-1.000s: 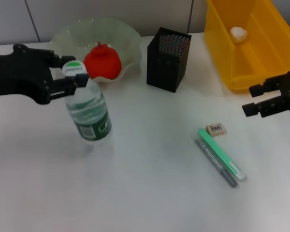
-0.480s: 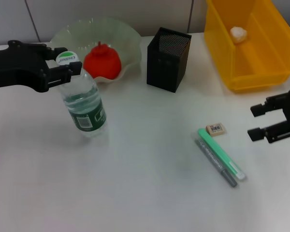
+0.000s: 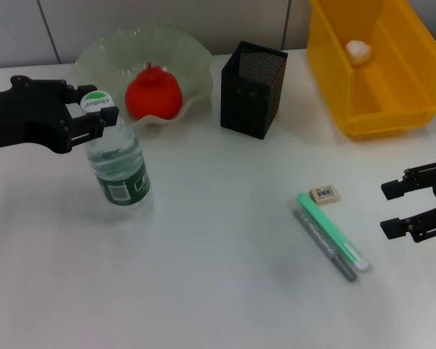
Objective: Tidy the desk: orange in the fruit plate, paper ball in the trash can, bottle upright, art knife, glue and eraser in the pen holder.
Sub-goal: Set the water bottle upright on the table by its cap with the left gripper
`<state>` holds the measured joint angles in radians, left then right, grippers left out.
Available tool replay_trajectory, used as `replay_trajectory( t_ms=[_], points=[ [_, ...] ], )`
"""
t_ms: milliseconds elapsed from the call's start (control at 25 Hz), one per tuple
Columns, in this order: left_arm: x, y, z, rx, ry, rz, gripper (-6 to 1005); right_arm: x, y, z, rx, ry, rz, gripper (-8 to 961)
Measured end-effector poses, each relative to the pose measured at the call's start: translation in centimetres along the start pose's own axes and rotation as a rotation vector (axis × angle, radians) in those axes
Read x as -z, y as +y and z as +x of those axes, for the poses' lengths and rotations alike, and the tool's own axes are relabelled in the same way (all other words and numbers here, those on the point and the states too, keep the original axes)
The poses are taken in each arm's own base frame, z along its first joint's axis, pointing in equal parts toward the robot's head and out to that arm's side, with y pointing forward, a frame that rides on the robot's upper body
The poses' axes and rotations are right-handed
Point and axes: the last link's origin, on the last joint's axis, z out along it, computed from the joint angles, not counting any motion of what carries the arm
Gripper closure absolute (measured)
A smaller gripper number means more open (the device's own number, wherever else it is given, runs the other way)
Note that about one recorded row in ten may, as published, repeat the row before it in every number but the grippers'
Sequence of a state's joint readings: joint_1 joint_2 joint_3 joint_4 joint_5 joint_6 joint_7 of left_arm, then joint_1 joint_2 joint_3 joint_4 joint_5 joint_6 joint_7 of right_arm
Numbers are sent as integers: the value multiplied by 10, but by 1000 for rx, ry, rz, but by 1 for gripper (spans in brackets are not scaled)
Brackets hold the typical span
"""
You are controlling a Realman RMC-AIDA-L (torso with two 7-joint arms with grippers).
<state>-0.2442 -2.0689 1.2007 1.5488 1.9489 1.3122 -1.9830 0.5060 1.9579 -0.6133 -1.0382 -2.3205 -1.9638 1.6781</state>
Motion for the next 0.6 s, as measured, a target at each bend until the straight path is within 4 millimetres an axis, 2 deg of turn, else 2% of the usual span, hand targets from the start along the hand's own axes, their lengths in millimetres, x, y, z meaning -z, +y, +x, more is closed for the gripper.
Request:
replay_trajectory(
  t_ms=[200,600],
  points=[
    [-8,-4,-13,20,-16,-12,561,-2,-1,-1,-5,1,0,205],
    [-7,-5,-18,4,-4,1,554,-4,-3,-5,-6,-3,7,206]
  ],
)
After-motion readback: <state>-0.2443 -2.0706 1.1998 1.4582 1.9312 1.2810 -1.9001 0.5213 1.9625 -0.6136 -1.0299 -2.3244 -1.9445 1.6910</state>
